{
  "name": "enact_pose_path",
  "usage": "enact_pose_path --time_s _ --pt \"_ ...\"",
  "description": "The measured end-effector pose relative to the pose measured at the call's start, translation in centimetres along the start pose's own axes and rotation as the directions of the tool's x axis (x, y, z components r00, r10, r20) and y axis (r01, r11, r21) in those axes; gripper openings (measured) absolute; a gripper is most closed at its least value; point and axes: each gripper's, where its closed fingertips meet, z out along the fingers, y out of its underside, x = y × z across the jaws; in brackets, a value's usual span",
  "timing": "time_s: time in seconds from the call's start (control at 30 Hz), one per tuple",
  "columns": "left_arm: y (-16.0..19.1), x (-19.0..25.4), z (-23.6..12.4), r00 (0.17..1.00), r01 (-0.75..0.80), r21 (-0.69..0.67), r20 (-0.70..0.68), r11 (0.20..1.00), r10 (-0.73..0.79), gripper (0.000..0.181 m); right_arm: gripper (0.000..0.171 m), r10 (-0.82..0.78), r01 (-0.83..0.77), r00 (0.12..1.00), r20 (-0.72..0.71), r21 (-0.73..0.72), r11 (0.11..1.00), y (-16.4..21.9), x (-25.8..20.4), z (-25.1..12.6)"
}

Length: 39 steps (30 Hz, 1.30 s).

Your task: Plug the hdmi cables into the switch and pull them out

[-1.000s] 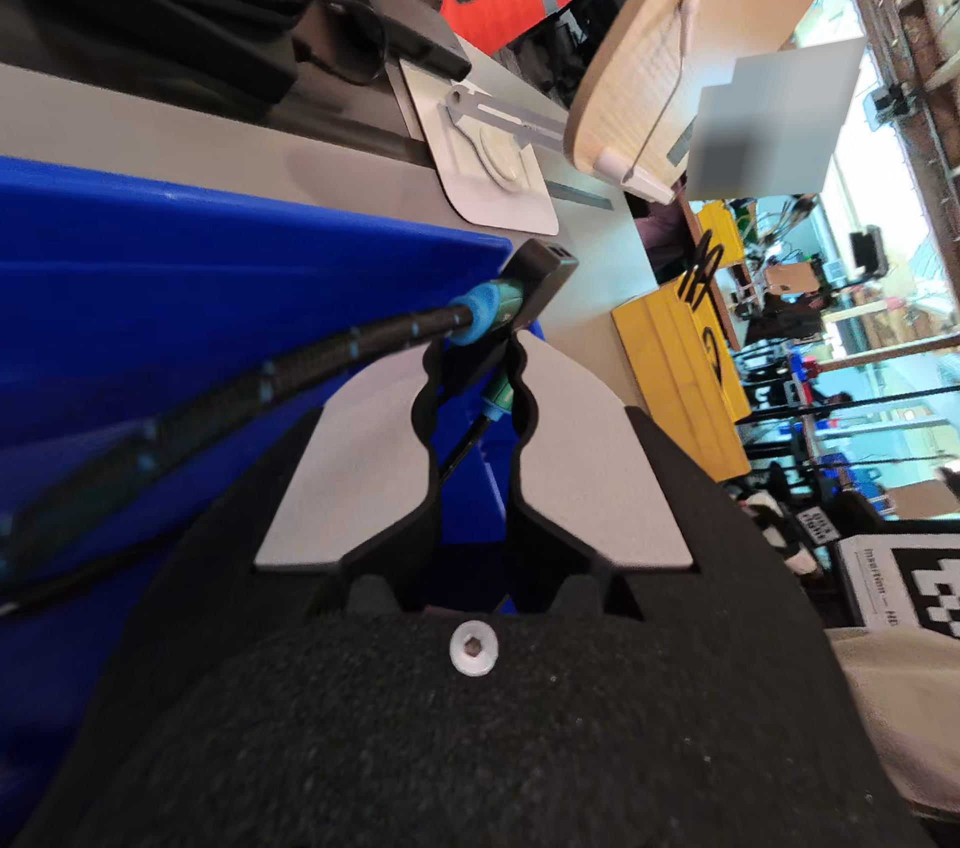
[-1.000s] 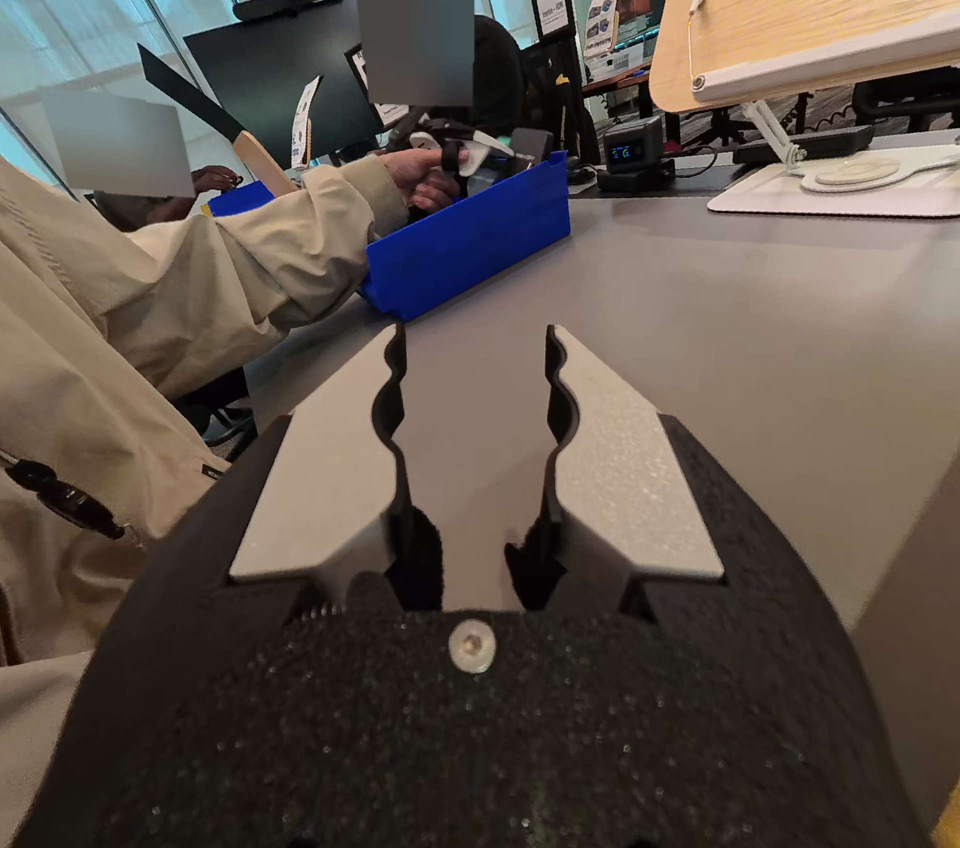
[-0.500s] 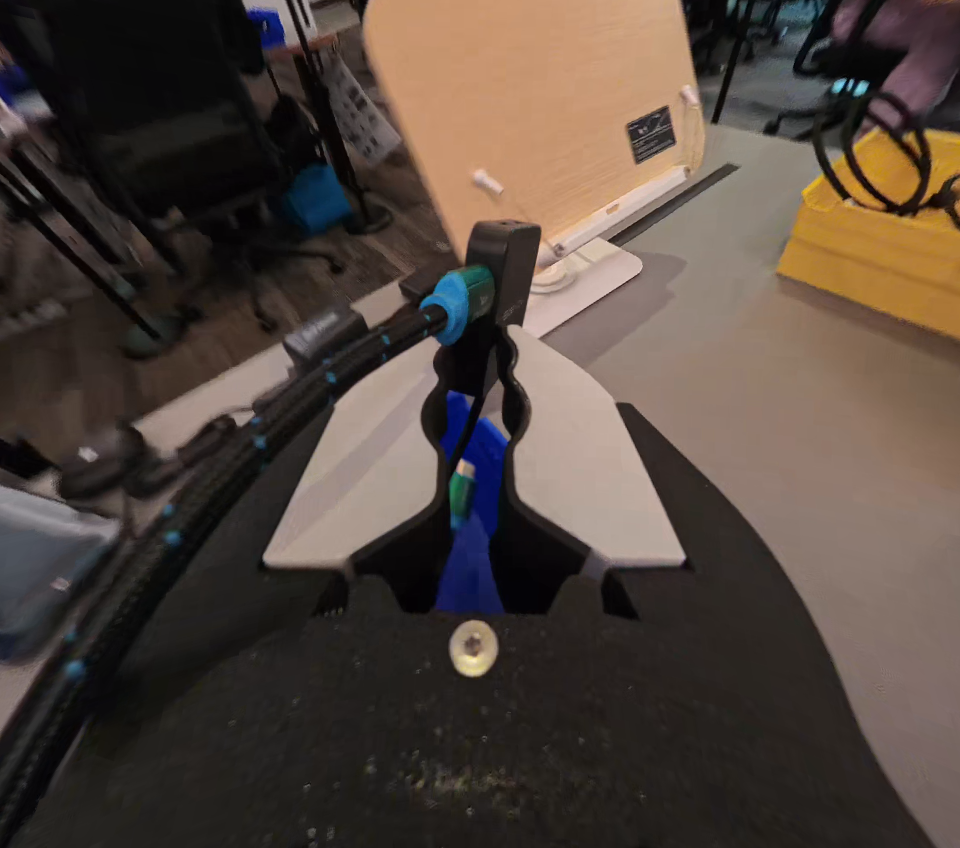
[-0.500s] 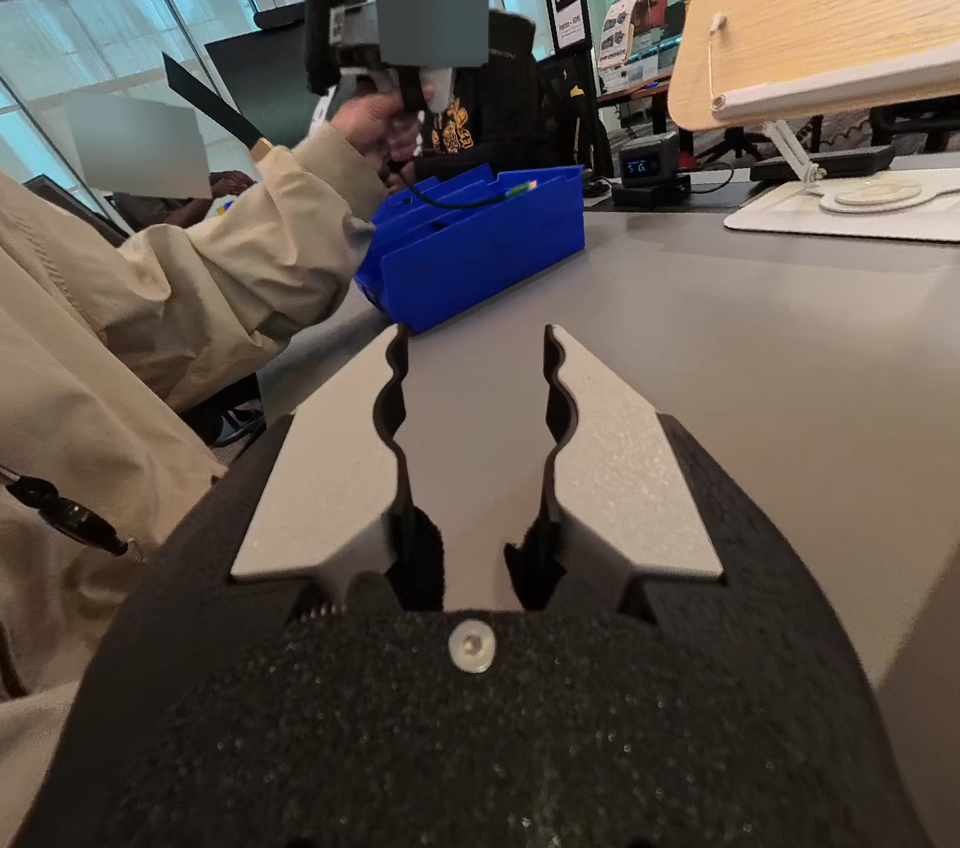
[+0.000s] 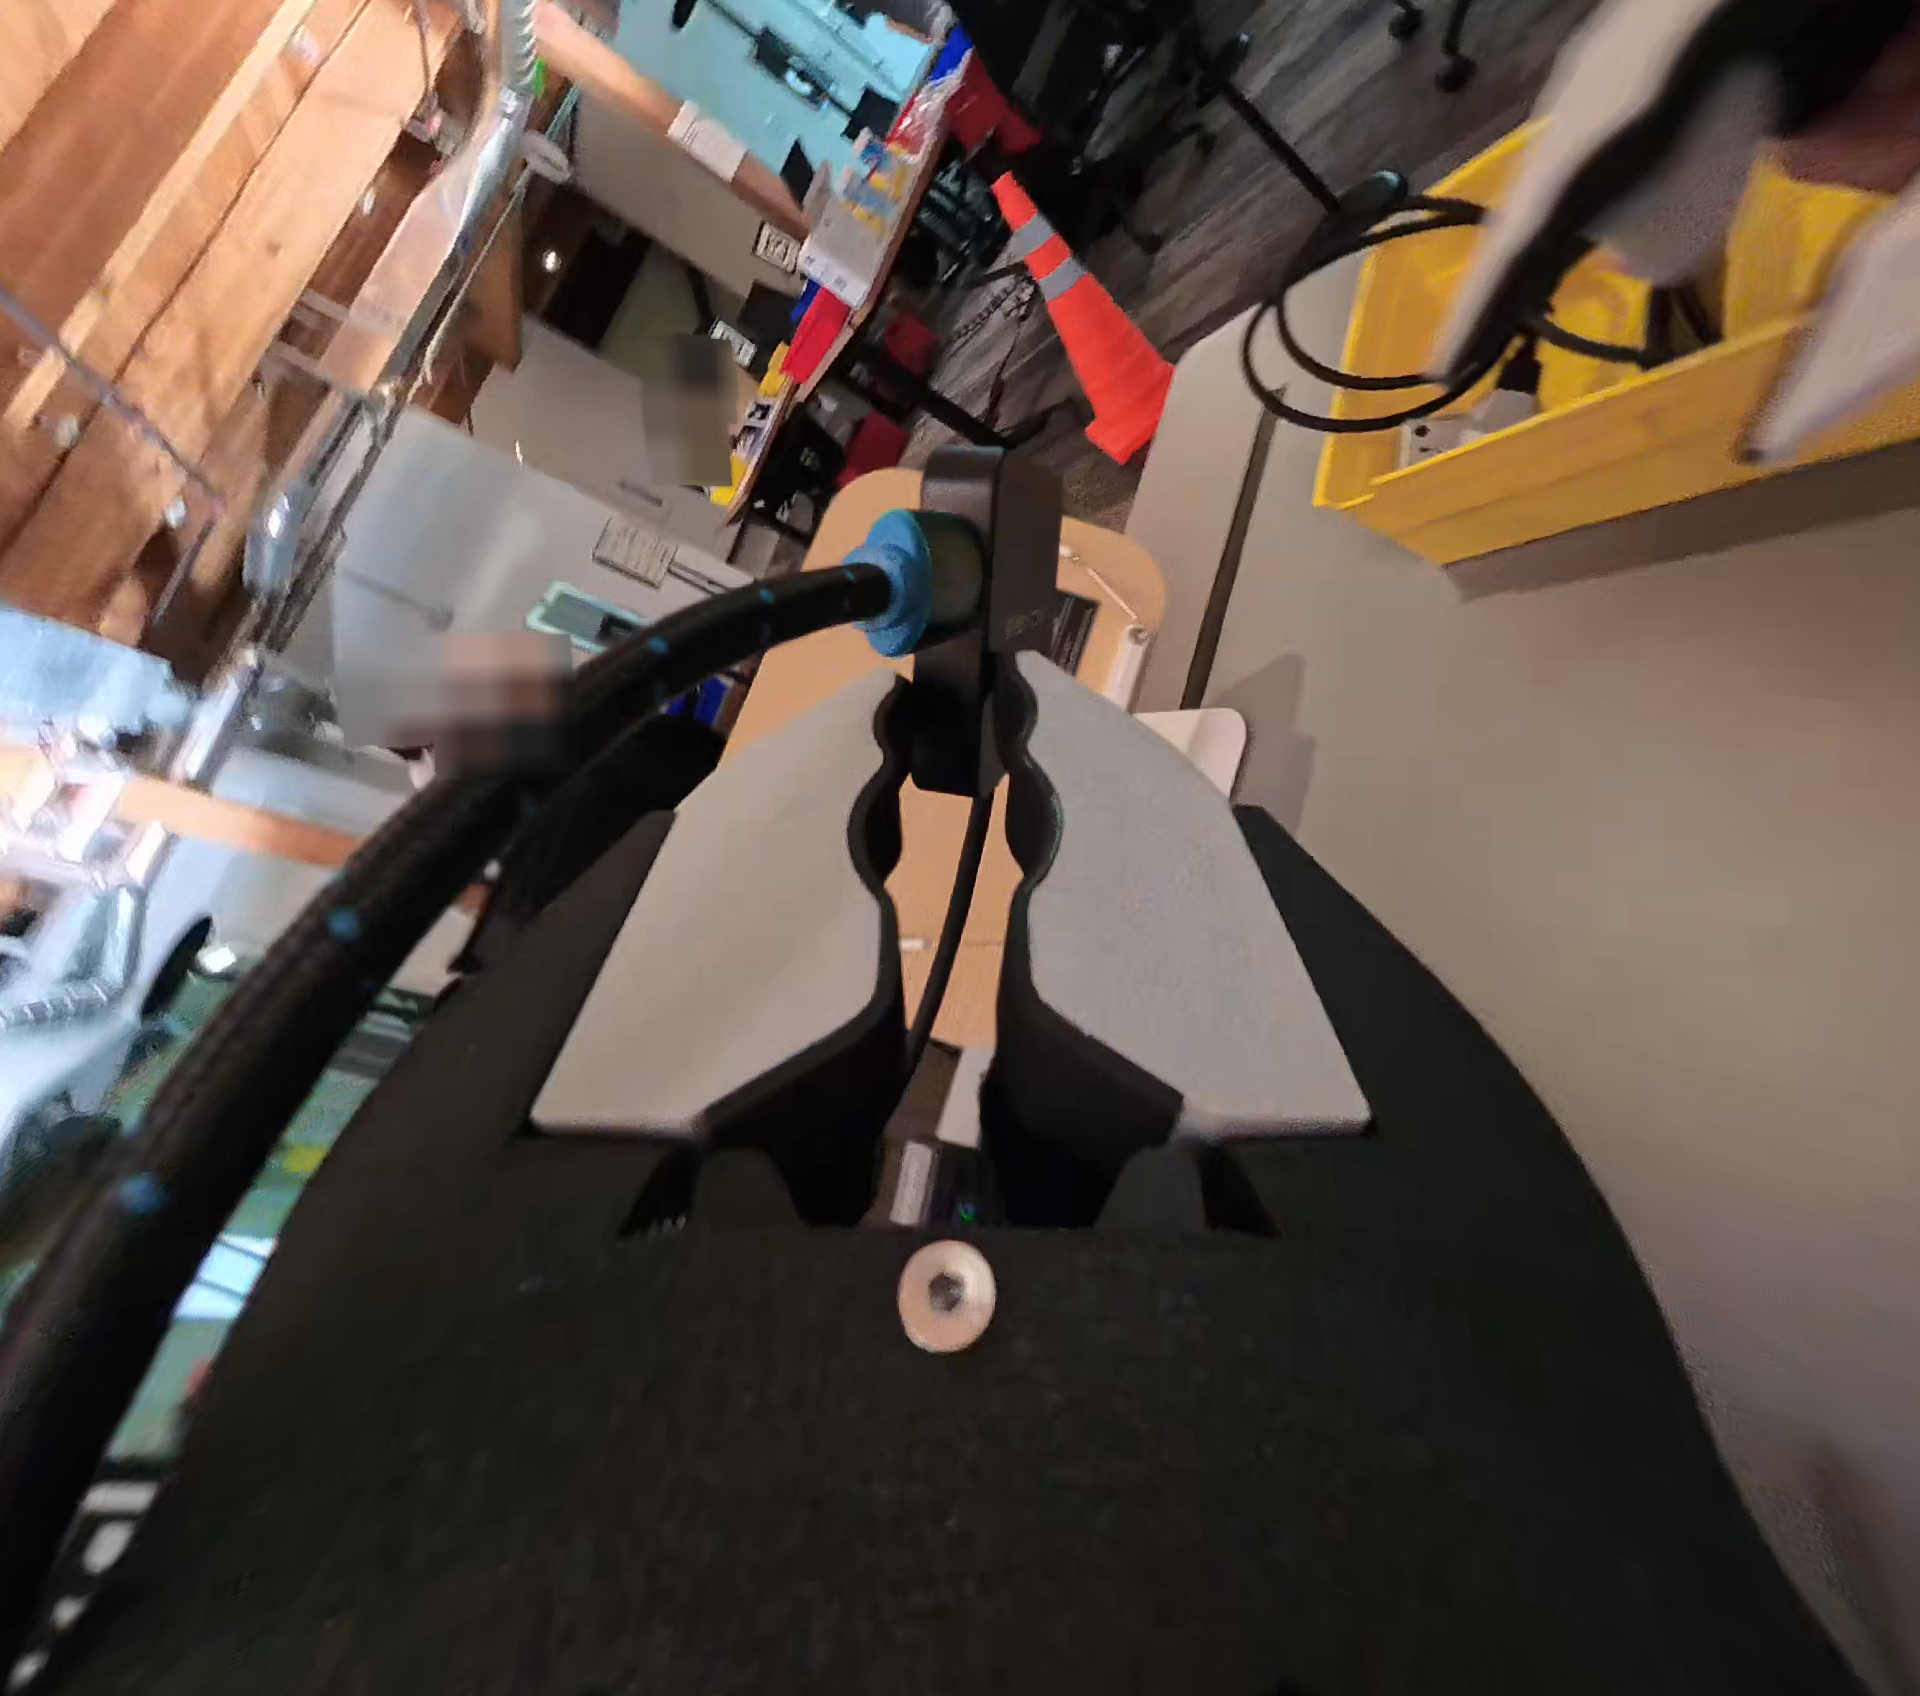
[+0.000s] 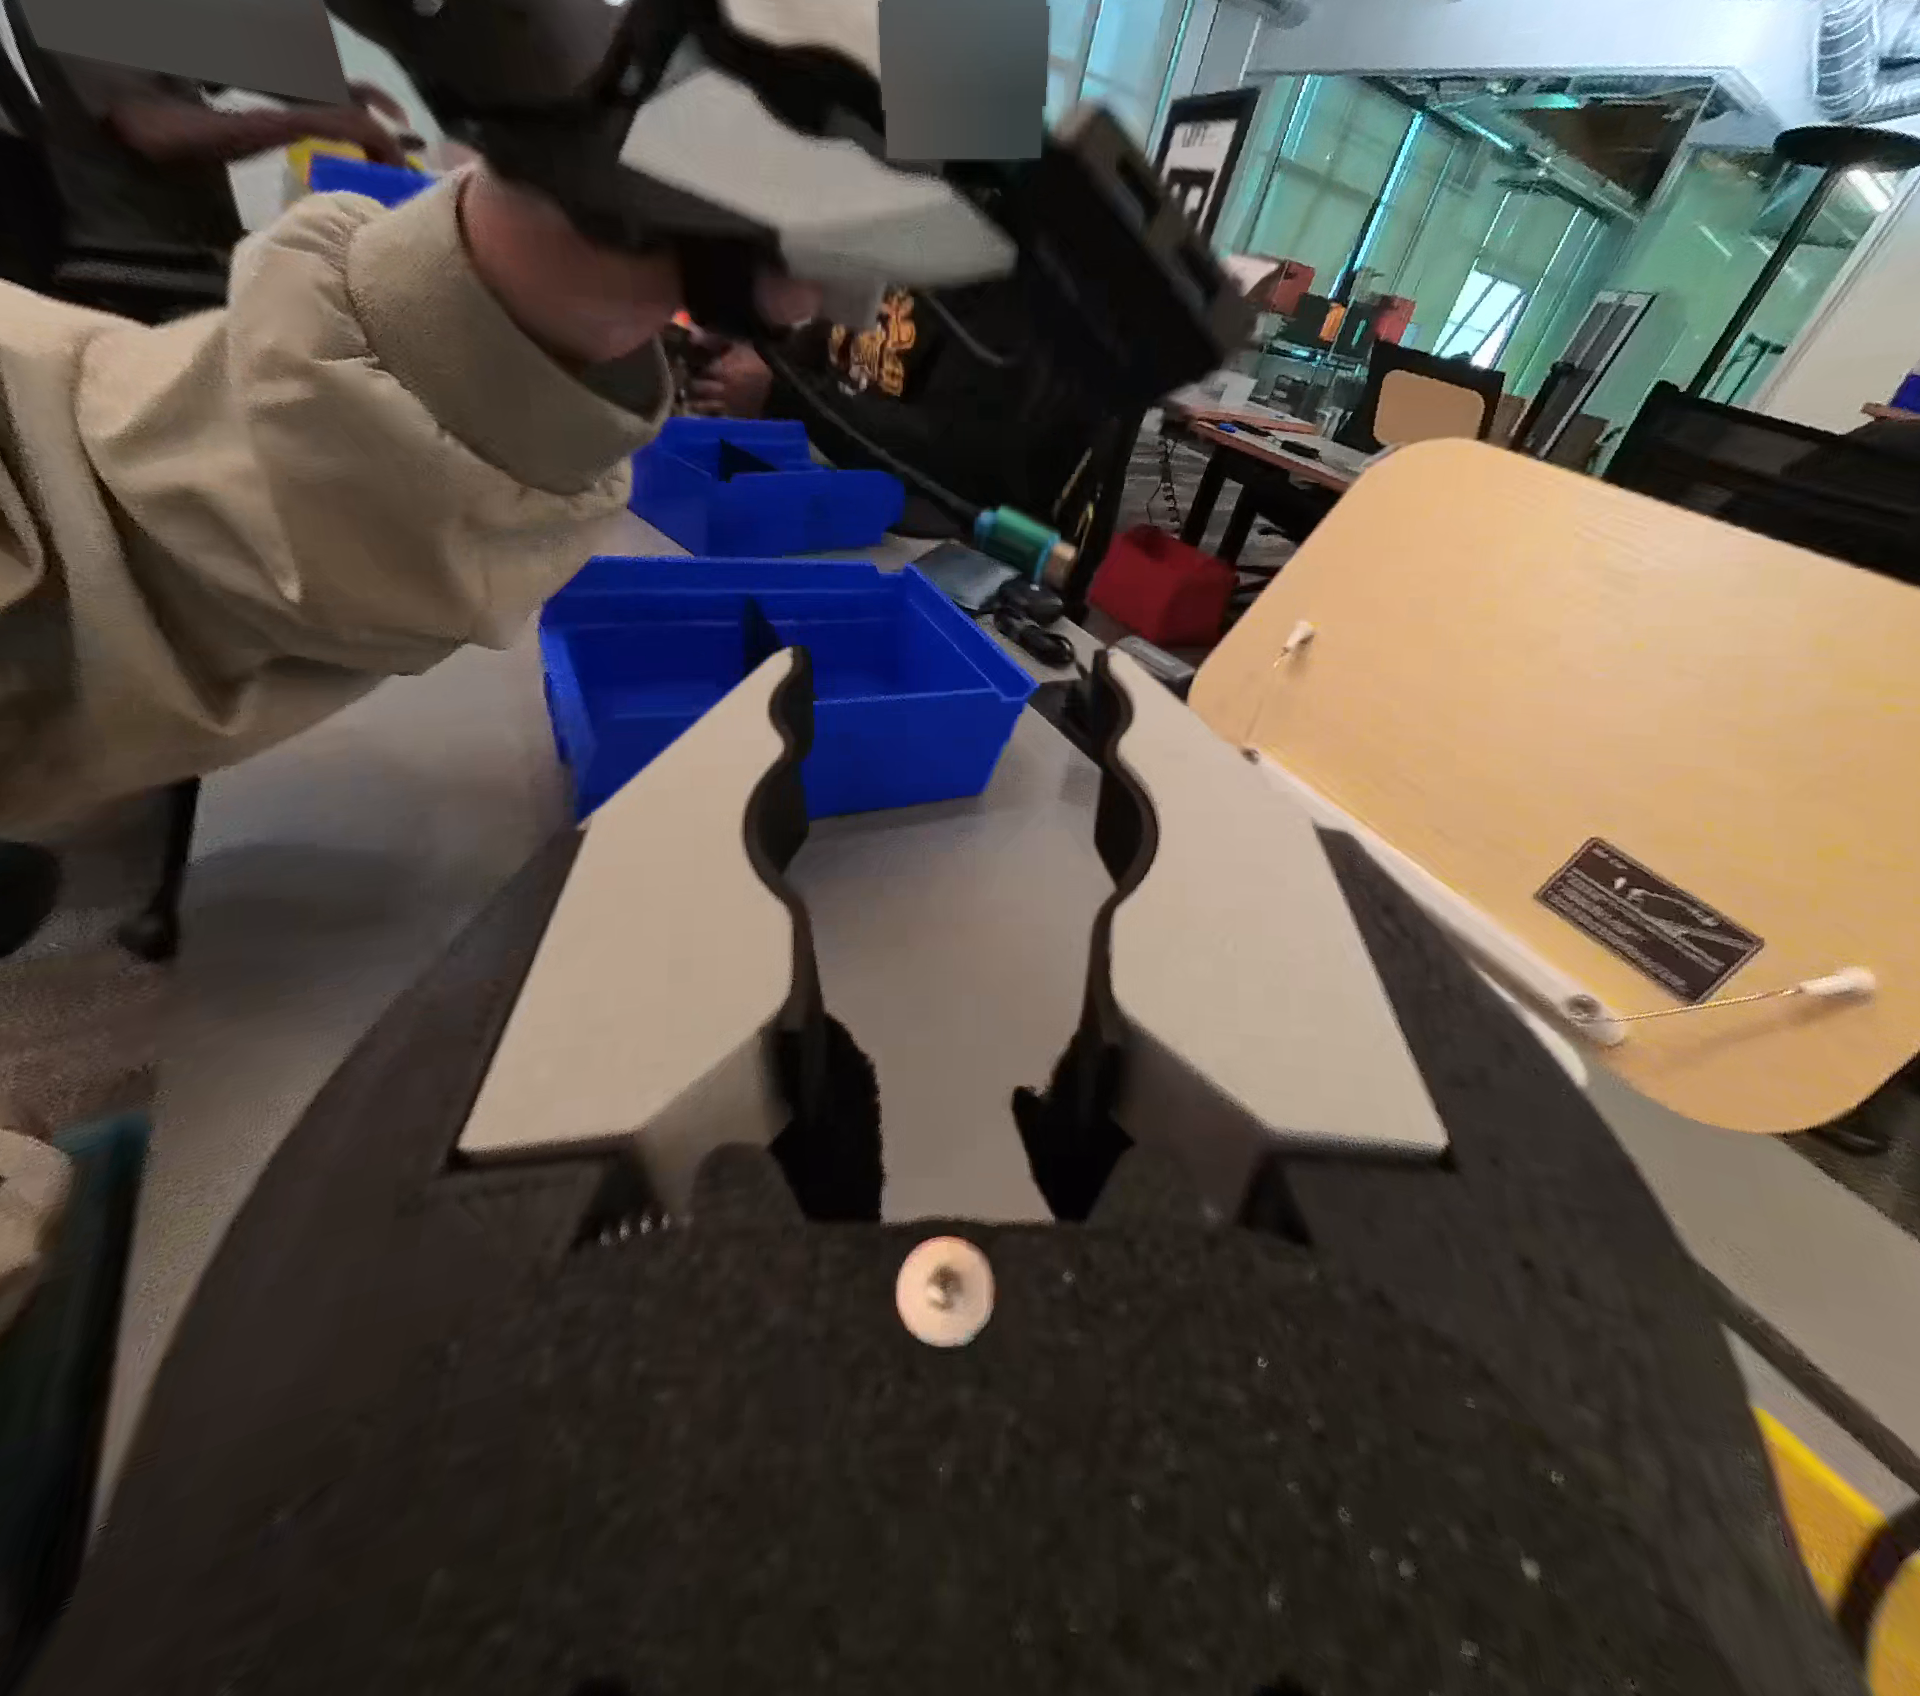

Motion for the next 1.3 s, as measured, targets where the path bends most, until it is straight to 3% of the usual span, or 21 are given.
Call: enact_pose_path --time_s 0.13,0.27,0.33,0.43,0.53,0.63,0.73,0.83,0.9,0.97,1.07,1.3 --pt "0.5 6.0 1.9 0.974 -0.228 0.031 0.001 0.973 0.228 0.015 0.052 -0.133 0.133 0.991 0.001 -0.072 0.989 1.1 1.5 0.6" --pt "1.6 11.4 2.7 0.952 -0.302 0.058 -0.036 0.951 0.305 0.014 0.050 -0.371 0.382 0.924 0.091 -0.192 0.904 5.3 0.8 1.7" --pt "2.3 12.8 2.9 0.942 -0.331 0.045 -0.042 0.942 0.333 0.014 0.023 -0.475 0.475 0.879 0.052 -0.195 0.858 6.4 0.8 2.2" --pt "3.7 13.5 3.2 0.948 -0.315 0.000 -0.042 0.949 0.315 0.015 0.015 -0.577 0.569 0.817 0.023 -0.202 0.797 8.0 0.5 3.1" --pt "5.8 14.4 3.6 0.991 -0.126 -0.070 -0.050 0.990 0.122 0.016 0.015 -0.537 0.529 0.843 0.031 -0.230 0.817 10.0 0.5 4.2" --pt "7.5 15.8 3.4 0.977 0.203 -0.101 -0.040 0.974 -0.208 0.022 0.013 -0.559 0.528 0.829 -0.018 -0.304 0.793 12.8 1.4 5.2" --pt "8.3 18.4 3.1 0.820 0.549 -0.134 -0.104 0.825 -0.563 0.037 0.012 -0.599 0.556 0.799 -0.059 -0.308 0.772 15.3 1.2 5.7" --pt "8.8 19.5 2.8 0.634 0.755 -0.132 -0.110 0.643 -0.766 0.038 0.012 -0.621 0.575 0.779 -0.084 -0.297 0.762 17.3 0.2 5.7" --pt "9.3 20.1 2.7 0.551 0.816 -0.139 -0.111 0.562 -0.827 0.037 0.012 -0.633 0.592 0.769 -0.091 -0.270 0.759 18.2 -0.9 5.5" --pt "9.4 21.2 2.6 0.517 0.830 -0.160 -0.139 0.534 -0.845 0.030 0.012 -0.620 0.585 0.779 -0.088 -0.253 0.771 19.1 -2.1 5.3" --pt "9.6 22.4 2.6 0.546 0.807 -0.175 -0.142 0.564 -0.826 0.021 0.012 -0.657 0.624 0.753 -0.041 -0.273 0.732 20.1 -3.2 5.2" --pt "9.2 22.4 3.0 0.601 0.773 -0.166 -0.119 0.612 -0.791 0.006 0.012 -0.611 0.574 0.790 -0.046 -0.292 0.765 20.6 -3.4 5.6"
